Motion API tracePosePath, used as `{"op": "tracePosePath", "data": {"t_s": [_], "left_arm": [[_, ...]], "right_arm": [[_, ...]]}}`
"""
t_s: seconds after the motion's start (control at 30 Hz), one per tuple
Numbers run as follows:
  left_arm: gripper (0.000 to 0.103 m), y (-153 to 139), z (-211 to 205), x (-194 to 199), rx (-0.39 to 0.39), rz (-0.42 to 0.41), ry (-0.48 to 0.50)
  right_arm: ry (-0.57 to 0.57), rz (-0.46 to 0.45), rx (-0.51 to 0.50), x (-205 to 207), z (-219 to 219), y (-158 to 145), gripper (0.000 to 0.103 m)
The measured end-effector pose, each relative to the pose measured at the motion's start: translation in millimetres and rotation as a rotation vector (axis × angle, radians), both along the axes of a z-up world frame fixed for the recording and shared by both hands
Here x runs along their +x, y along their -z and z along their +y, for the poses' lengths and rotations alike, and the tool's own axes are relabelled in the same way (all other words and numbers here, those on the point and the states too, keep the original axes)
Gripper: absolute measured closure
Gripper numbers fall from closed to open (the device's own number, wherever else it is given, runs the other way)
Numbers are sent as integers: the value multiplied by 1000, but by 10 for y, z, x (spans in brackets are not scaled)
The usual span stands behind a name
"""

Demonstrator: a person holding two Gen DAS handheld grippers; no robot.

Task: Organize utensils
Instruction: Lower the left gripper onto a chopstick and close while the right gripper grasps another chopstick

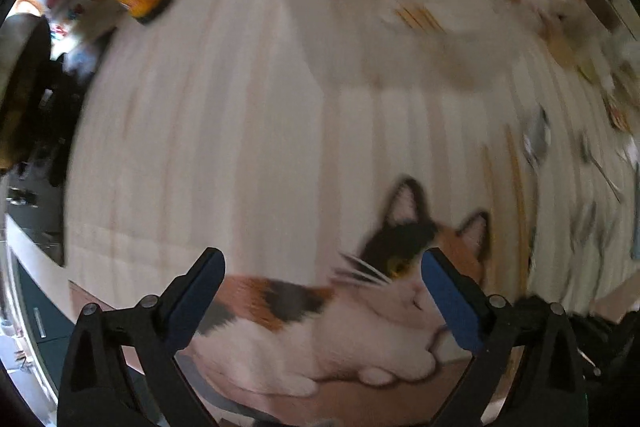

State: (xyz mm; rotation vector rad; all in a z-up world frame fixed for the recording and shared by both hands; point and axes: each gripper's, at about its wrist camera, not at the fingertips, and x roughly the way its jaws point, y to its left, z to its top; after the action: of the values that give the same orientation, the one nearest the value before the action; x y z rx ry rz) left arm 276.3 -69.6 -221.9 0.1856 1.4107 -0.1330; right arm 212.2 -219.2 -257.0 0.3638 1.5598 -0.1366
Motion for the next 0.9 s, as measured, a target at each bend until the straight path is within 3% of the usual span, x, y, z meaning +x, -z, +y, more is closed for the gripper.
{"op": "tracePosePath", "data": {"t_s": [0.03,0.23,0.4,0.53,0.63,0.9], "left_arm": [[7,27,-49,-28,-15,18,9],[30,202,-463,-160,-150,142,67],[45,330,-784,-185,-187,202,100],[72,351,-970,-212,-113,168,156],[96,329,-990,-234,-136,164,196],[100,298,-576,-191,-47,133,199]], "right_arm": [[-3,-7,-38,-26,-1,-13,96],[135,-26,-47,-229,-326,-35,99],[188,-15,-69,-371,-530,-40,103],[238,1,-52,-535,-667,36,103],[255,7,-45,-626,-708,54,103],[261,-35,53,-734,-746,-24,95]]}}
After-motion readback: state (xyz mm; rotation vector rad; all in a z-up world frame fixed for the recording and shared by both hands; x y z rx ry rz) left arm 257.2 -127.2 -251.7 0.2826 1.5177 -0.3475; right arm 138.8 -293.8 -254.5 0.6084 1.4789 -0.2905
